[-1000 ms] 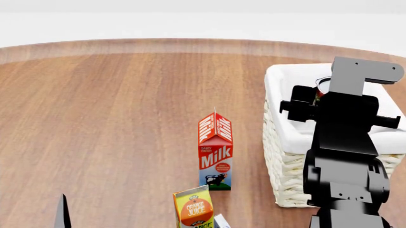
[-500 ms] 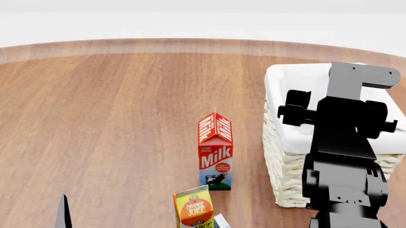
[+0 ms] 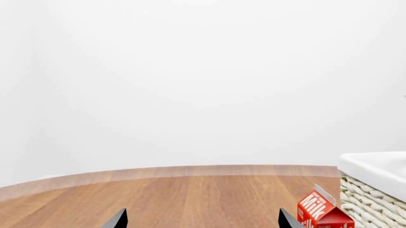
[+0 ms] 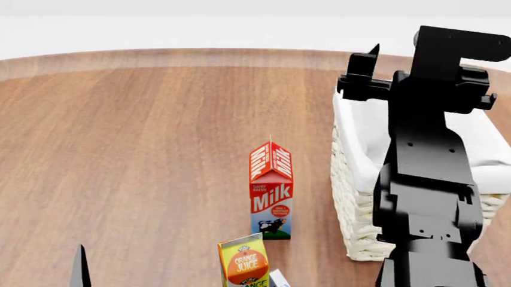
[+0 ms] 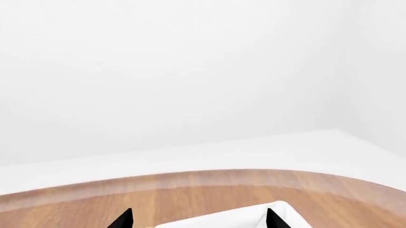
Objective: Pick up the tomato sauce, and put it in the basket.
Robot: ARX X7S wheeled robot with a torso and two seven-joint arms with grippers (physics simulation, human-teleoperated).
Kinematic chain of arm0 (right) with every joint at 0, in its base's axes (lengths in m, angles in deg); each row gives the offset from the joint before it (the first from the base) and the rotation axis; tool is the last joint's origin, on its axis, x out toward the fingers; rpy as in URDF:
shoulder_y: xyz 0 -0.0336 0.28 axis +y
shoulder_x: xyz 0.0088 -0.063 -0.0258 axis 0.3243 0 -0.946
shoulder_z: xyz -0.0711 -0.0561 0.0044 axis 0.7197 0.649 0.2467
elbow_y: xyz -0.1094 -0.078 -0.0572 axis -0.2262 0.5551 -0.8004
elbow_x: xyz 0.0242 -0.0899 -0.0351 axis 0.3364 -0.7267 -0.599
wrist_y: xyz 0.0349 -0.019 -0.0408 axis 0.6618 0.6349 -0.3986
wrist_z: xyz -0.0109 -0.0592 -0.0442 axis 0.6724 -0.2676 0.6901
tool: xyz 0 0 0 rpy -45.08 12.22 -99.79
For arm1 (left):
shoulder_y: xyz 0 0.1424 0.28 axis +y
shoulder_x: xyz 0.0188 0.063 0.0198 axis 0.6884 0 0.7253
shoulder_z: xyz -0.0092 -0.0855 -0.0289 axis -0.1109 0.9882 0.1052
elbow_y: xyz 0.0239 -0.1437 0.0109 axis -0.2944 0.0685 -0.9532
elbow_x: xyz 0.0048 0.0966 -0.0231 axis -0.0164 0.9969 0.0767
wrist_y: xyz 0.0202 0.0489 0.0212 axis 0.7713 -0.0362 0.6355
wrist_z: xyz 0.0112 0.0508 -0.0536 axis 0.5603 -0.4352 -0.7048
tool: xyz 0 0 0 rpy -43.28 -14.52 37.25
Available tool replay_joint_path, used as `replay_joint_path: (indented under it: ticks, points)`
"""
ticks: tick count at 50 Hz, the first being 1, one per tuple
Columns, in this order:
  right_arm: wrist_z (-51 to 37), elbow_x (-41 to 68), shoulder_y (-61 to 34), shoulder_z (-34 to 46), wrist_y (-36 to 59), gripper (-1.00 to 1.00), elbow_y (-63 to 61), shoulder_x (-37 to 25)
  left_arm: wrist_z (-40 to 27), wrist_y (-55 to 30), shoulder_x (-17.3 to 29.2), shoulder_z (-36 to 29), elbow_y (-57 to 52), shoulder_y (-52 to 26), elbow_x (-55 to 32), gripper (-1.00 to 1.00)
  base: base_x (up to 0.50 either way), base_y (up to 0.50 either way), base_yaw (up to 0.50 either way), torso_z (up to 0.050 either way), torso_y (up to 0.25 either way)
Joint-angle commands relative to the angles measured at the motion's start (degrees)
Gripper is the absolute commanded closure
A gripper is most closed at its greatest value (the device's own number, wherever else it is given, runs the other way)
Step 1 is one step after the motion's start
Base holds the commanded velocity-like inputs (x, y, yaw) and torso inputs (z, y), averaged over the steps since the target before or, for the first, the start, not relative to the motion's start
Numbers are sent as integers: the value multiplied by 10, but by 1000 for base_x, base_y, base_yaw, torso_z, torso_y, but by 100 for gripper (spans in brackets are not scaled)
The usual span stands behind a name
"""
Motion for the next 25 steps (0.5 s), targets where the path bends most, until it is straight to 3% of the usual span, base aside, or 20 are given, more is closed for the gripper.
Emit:
replay_joint_path:
  ticks: [1,4,12,25]
  points:
    - [44,27,88,-9,112,-100,-326,13,-3,0,2,-2,-1,0,0,-100,0,0,0,0,0]
    - [49,46,143,-13,192,-100,-501,12,-3,1,3,-2,0,0,0,-100,0,0,0,0,0]
    - [74,98,209,-30,266,-100,-693,-2,-5,1,4,-3,0,0,0,-100,0,0,0,0,0]
    - [63,174,405,-67,379,-100,-1054,-10,-7,2,6,-6,-1,0,1,-100,0,0,0,0,0]
